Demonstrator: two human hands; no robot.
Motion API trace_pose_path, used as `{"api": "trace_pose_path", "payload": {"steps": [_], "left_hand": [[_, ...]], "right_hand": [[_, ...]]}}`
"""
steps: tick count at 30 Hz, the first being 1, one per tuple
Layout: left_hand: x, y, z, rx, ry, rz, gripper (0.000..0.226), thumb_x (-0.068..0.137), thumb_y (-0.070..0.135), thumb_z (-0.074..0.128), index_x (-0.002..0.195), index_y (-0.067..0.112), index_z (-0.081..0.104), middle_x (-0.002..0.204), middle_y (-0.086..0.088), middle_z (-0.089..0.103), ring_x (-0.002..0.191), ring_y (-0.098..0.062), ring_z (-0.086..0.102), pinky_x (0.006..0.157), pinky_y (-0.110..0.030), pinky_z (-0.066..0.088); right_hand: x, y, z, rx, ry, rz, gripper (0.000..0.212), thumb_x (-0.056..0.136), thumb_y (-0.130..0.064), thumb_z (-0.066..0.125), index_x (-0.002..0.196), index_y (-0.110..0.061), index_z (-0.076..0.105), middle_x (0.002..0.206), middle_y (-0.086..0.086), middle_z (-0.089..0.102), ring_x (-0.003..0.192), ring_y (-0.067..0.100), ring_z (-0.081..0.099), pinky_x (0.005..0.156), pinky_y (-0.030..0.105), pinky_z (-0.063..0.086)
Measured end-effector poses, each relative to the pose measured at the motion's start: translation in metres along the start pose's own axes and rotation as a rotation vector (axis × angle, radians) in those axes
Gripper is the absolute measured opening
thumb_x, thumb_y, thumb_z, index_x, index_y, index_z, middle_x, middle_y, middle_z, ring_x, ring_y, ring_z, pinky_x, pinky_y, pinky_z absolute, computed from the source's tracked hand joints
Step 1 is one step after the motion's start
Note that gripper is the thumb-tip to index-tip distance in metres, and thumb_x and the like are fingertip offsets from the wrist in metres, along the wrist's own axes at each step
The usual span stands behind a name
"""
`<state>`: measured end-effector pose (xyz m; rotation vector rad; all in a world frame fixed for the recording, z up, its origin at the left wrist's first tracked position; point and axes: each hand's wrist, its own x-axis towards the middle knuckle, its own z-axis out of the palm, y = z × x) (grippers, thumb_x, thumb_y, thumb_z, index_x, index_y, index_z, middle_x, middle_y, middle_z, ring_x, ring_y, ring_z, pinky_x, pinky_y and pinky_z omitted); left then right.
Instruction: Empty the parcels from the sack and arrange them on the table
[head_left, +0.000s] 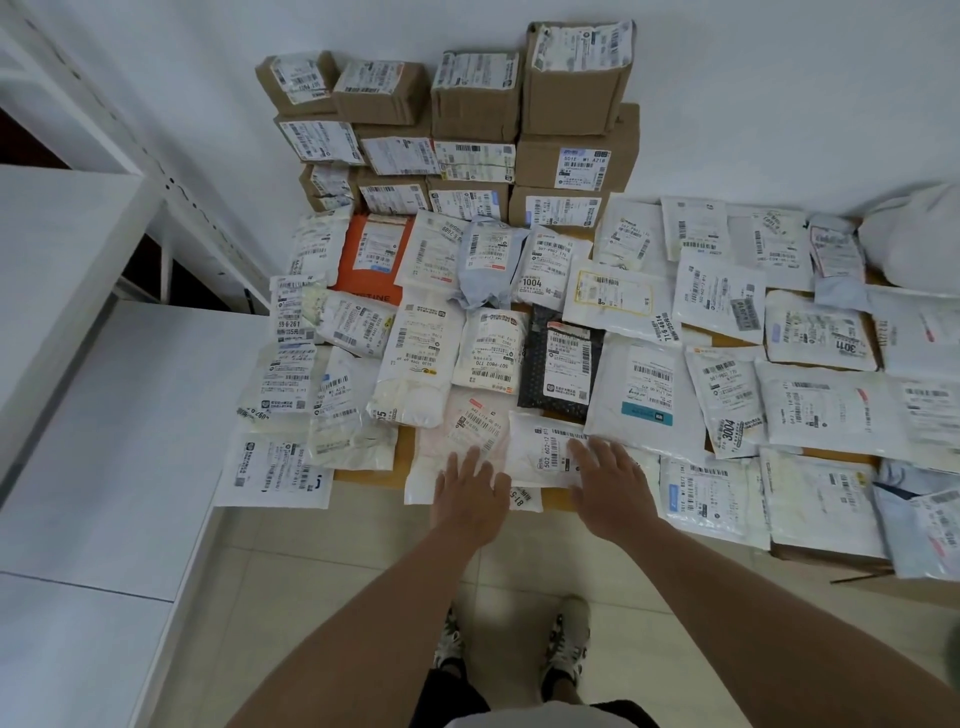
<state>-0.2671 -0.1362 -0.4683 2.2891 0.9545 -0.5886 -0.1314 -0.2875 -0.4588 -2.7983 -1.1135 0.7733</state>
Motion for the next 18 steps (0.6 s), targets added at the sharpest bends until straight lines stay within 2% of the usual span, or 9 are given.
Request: {"api": "trace_pose_path", "payload": {"steps": [5,12,15,18], "left_hand": [[0.001,-0.002,-0.005,0.003,-0.037,0.044,0.052,0.103,0.034,0.017,0.141,0.013,0.046,0.164,-0.007,0.004,0.150,-0.033,-0.006,0.122,-0.048,0.005],[0.000,-0.007,-0.010,-0.070,-0.051,0.064,0.051,0.105,0.033,0.019,0.146,0.012,0.043,0.164,-0.005,0.005,0.151,-0.028,-0.006,0.122,-0.047,0.005],[-0.006,0.000,-0.017,-0.144,-0.007,0.050,0.050,0.104,0.034,0.024,0.139,0.009,0.050,0.163,-0.009,0.014,0.150,-0.028,0.003,0.122,-0.044,0.009],[-0.010,0.001,-0.021,-0.183,0.138,0.033,0.046,0.104,0.032,0.032,0.139,0.007,0.049,0.155,-0.012,0.030,0.145,-0.027,0.023,0.119,-0.038,0.019]], "right_hand": [[-0.001,-0.002,-0.003,-0.013,0.012,-0.009,0.058,0.097,-0.034,0.049,0.149,-0.024,0.024,0.156,0.007,0.025,0.145,0.031,0.020,0.118,0.049,0.024],[-0.001,-0.002,-0.002,0.002,-0.003,-0.013,0.062,0.095,-0.026,0.054,0.149,-0.024,0.024,0.156,0.007,0.023,0.147,0.031,0.014,0.119,0.051,0.021],[-0.006,-0.006,-0.005,0.023,0.003,-0.002,0.070,0.092,-0.032,0.055,0.151,-0.022,0.019,0.159,0.007,0.016,0.149,0.032,0.006,0.121,0.053,0.012],[-0.008,-0.014,-0.009,0.039,-0.012,-0.021,0.080,0.090,-0.040,0.051,0.154,-0.023,0.007,0.163,0.004,0.001,0.150,0.028,-0.008,0.121,0.051,-0.001]]}}
